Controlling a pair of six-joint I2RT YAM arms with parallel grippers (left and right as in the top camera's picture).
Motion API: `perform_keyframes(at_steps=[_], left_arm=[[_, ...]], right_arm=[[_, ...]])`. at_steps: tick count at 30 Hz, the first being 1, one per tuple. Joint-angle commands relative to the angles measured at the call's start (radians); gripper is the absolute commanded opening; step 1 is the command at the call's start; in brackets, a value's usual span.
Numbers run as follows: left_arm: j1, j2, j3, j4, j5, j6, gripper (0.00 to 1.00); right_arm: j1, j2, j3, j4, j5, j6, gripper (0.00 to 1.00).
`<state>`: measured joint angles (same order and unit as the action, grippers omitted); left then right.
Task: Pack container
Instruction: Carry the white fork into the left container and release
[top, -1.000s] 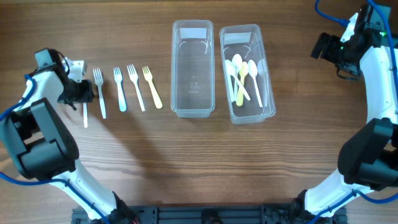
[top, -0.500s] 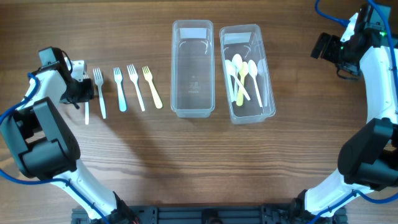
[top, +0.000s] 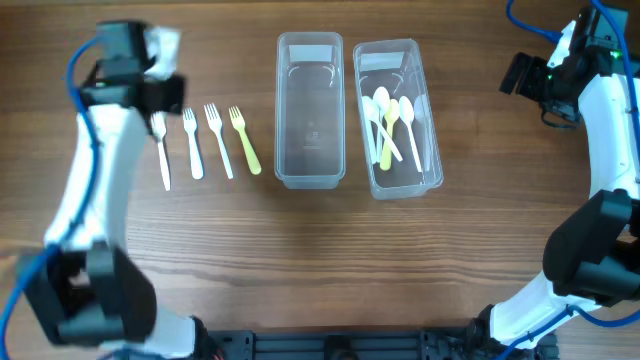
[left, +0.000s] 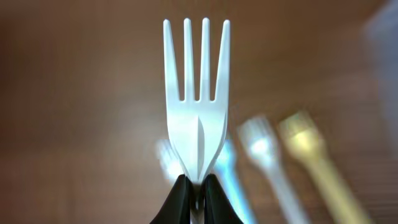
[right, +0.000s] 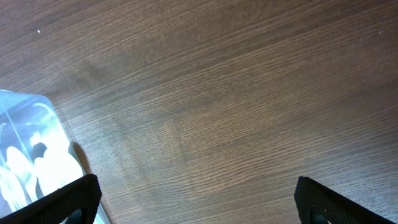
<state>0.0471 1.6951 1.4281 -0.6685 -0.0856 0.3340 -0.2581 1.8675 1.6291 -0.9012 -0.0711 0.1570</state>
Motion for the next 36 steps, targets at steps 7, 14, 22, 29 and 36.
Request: perform_keyframes(at_steps=[7,14,22,29,36], left_arm=[[-0.531,0.025,0.011,0.187,0.034,-0.498,0.04],[-0.599,0.207,0.011,0.16,0.006,-0.731,0.05],[-0.555,0.18,0.033,0.121,-0.002,-0.735,0.57],[-0.422,-0.067,0.079,0.066,-0.003,-0.575,0.55],[-0.129,-0.112,0.075,-0.239,-0.137,-0.668,0.65]], right_arm=[[0.002,0.016,-0.006,0.004,-0.009,0.003,1.0],[0.002,0.016,-0.006,0.004,-0.009,0.003,1.0],[0.002,0.016,-0.006,0.004,-0.009,0.003,1.0],[0.002,0.016,-0.006,0.004,-0.009,0.003,1.0],[0.002,0.016,-0.006,0.004,-0.009,0.003,1.0]])
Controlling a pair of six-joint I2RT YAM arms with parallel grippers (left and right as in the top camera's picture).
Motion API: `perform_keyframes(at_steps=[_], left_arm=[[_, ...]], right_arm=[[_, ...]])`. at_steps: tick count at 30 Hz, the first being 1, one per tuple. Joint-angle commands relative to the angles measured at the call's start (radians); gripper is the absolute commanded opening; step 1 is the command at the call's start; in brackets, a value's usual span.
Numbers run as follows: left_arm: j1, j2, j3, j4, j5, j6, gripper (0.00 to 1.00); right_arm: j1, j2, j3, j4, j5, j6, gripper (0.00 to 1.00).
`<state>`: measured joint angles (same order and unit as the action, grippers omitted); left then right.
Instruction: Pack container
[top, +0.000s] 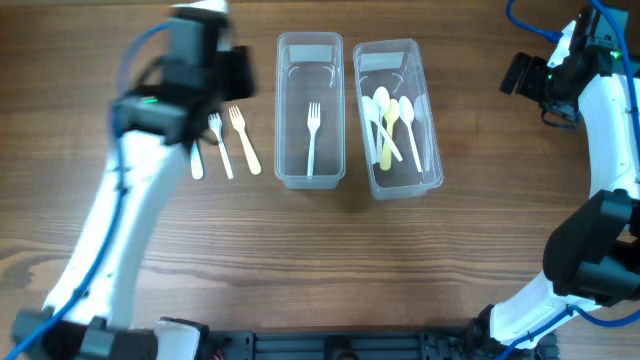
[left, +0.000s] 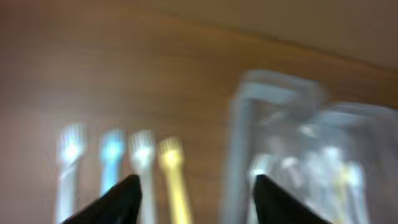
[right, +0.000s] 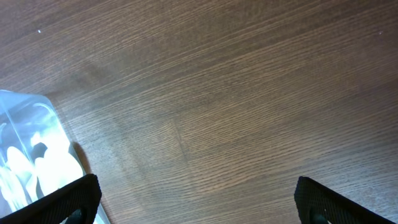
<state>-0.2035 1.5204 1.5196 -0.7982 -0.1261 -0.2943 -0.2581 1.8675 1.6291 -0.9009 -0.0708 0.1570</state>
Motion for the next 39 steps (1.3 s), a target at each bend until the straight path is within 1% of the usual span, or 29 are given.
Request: perform_keyframes(at_steps=[1,3,5,7,11,16,17,18,26,27,29,33,34,37,38,39], left_arm=[[0.173,0.092,-0.017,-0.156,-0.095,-0.039,0.68],[0.267,0.169,-0.017,-0.215,-0.082,-0.039,0.71],[0.33,0.237,-0.017,-0.228,-0.026,-0.032,0.73],[0.375,0.305,-0.017,-0.225,0.009,-0.024,0.73],[0.438,0.438,-0.017,-0.179,0.014,-0.023,0.72],[0.454,0.554,-0.017,-0.129,0.02,0.01,0.71],[0.454,0.585,-0.017,-0.098,0.061,0.057,0.68],[0.454,0.599,-0.017,-0.081,0.085,0.074,0.67],[0.454,0.62,-0.017,-0.036,0.092,0.109,0.65],[0.454,0.623,-0.017,-0.03,0.095,0.137,0.61],[0.449,0.631,-0.017,-0.024,0.105,0.213,0.49],[0.445,0.648,-0.017,-0.024,0.108,0.235,0.41],[0.445,0.653,-0.017,-0.024,0.109,0.236,0.36],[0.445,0.662,-0.017,-0.034,0.111,0.236,0.07],[0.445,0.662,-0.017,-0.035,0.111,0.236,0.04],[0.444,0.662,-0.017,-0.035,0.111,0.236,0.04]], right_arm=[[0.002,0.016,-0.006,0.003,-0.009,0.003,1.0],[0.002,0.016,-0.006,0.003,-0.009,0.003,1.0],[0.002,0.016,-0.006,0.003,-0.009,0.003,1.0],[0.002,0.016,-0.006,0.003,-0.009,0.003,1.0],[0.002,0.016,-0.006,0.003,-0.009,0.003,1.0],[0.002,0.016,-0.006,0.003,-0.009,0.003,1.0],[0.002,0.016,-0.006,0.003,-0.009,0.003,1.0],[0.002,0.016,-0.006,0.003,-0.009,0.003,1.0],[0.002,0.016,-0.006,0.003,-0.009,0.003,1.0],[0.002,0.016,-0.006,0.003,-0.009,0.003,1.0],[0.002,0.016,-0.006,0.003,-0.009,0.003,1.0],[0.002,0.016,-0.006,0.003,-0.009,0.003,0.99],[0.002,0.016,-0.006,0.003,-0.009,0.003,1.0],[0.002,0.016,-0.006,0.003,-0.009,0.003,1.0],[0.002,0.016,-0.006,0.003,-0.009,0.003,1.0],[0.002,0.016,-0.006,0.003,-0.009,0.003,1.0]])
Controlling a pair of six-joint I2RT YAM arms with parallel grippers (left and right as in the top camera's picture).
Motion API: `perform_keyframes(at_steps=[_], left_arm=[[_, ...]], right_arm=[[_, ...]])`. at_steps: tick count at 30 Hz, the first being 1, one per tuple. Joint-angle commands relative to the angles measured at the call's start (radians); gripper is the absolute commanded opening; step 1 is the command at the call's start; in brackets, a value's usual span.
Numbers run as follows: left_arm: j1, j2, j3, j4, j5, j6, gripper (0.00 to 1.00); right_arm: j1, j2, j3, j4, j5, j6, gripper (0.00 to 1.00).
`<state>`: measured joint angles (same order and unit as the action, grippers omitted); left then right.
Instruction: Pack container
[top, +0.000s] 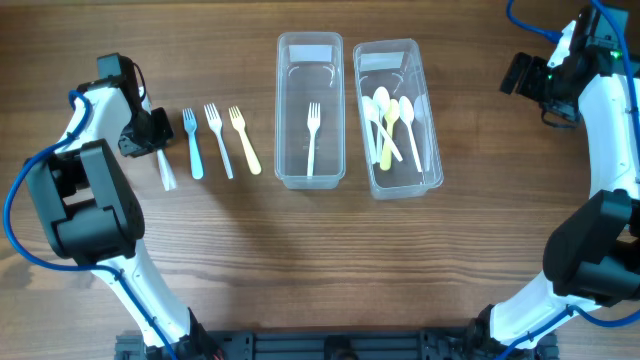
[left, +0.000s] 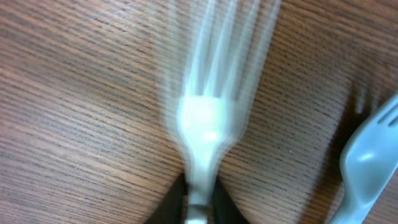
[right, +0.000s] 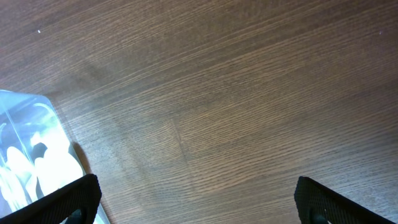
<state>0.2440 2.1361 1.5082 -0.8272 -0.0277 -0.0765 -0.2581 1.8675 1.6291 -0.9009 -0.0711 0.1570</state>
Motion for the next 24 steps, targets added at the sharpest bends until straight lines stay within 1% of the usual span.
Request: perform_keyframes(at_steps=[1,4,8,11,13,17,21,22,24], left_arm=[[-0.006,0.046,-0.005,-0.006,0.013,0.018,0.04],[-0.02,0.037,0.0,-0.035,0.013,0.018,0.04],[-0.083,-0.042,0.102,-0.183,0.02,0.017,0.04],[-0.173,-0.134,0.236,-0.288,0.148,0.017,0.04],[-0.25,-0.194,0.278,-0.287,0.196,0.016,0.04],[-0.431,-0.266,0.282,-0.219,0.195,-0.002,0.04],[-0.61,-0.225,0.28,-0.171,0.183,-0.021,0.04],[-0.632,-0.21,0.28,-0.158,0.171,-0.036,0.07],[-0.693,-0.147,0.28,-0.107,0.087,-0.124,0.1]], right_arm=[[0.002,0.016,-0.006,0.003,-0.009,0.003,0.99],[0.002,0.016,-0.006,0.003,-0.009,0.002,1.0],[0.002,0.016,-0.006,0.003,-0.009,0.003,1.0],[0.002,0.016,-0.006,0.003,-0.009,0.003,1.0],[0.002,0.016,-0.006,0.003,-0.009,0.003,1.0],[0.002,0.016,-0.006,0.003,-0.009,0.003,1.0],[0.002,0.016,-0.006,0.003,-0.009,0.003,1.0],[0.002,0.016,-0.006,0.003,-0.009,0.003,1.0],[0.002,0.016,-0.006,0.003,-0.009,0.003,1.0]])
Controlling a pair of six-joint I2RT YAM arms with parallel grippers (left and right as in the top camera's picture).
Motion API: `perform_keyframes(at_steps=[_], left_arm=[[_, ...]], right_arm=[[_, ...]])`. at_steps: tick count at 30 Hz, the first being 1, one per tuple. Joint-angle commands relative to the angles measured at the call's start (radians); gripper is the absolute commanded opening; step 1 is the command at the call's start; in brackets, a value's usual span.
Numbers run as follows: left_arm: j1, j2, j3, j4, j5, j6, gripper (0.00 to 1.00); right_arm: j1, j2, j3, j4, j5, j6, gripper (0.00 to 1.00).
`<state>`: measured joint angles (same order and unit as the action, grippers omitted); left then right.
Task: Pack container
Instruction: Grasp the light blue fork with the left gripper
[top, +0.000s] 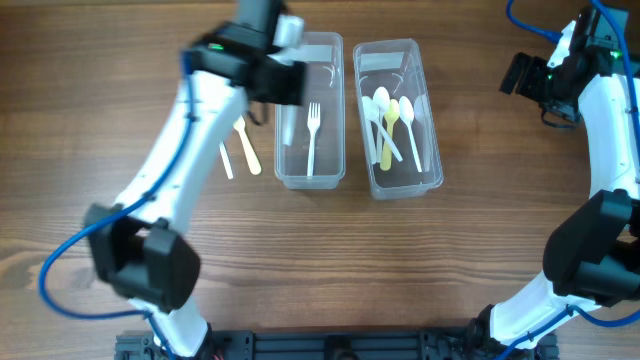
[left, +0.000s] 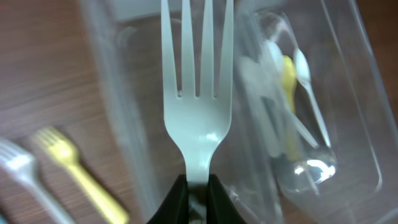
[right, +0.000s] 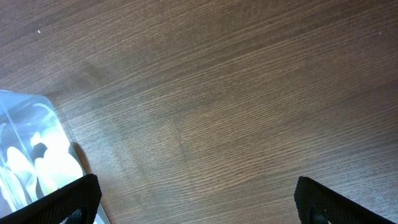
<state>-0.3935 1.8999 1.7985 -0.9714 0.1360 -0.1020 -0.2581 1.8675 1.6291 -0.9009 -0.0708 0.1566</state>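
Note:
My left gripper (left: 197, 190) is shut on the handle of a white fork (left: 197, 93) and holds it over the clear left container (top: 296, 176). From above, the left gripper (top: 286, 88) hangs over that container's left side. One white fork (top: 312, 135) lies inside it. The right container (top: 432, 150) holds several white and yellow spoons (top: 392, 120). On the table left of the containers lie a yellow fork (top: 247, 150) and a white fork (top: 225, 160). My right gripper (right: 199, 200) is open over bare wood at the far right.
The left arm (top: 170, 170) crosses the table's left half and covers part of the fork row. The right arm (top: 610, 120) stands along the right edge. A corner of the spoon container (right: 31, 149) shows in the right wrist view.
My left gripper was down at the left end of the fork row, shut on a white fork on the table. Now it holds that fork over the left container. The right arm has not moved.
First my left gripper held a white fork above the fork row and the left container was empty. Then that fork lay in the container and the gripper was open. Then it was shut on a second white fork on the table, now held over the container.

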Motion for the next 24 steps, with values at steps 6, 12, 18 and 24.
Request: perform_keyframes(at_steps=[6,12,18,24], left_arm=[[-0.082,0.201,-0.011,0.109,-0.073,-0.229,0.18],[-0.068,0.168,0.024,0.085,-0.074,-0.205,0.42],[0.045,0.001,0.128,-0.094,-0.215,-0.19,0.6],[0.275,0.011,0.084,-0.261,-0.233,-0.203,0.57]], right_arm=[[0.002,0.016,-0.006,0.003,-0.009,0.003,1.0],[0.002,0.016,-0.006,0.003,-0.009,0.003,1.0],[0.002,0.016,-0.006,0.003,-0.009,0.003,1.0],[0.002,0.016,-0.006,0.003,-0.009,0.003,1.0]])
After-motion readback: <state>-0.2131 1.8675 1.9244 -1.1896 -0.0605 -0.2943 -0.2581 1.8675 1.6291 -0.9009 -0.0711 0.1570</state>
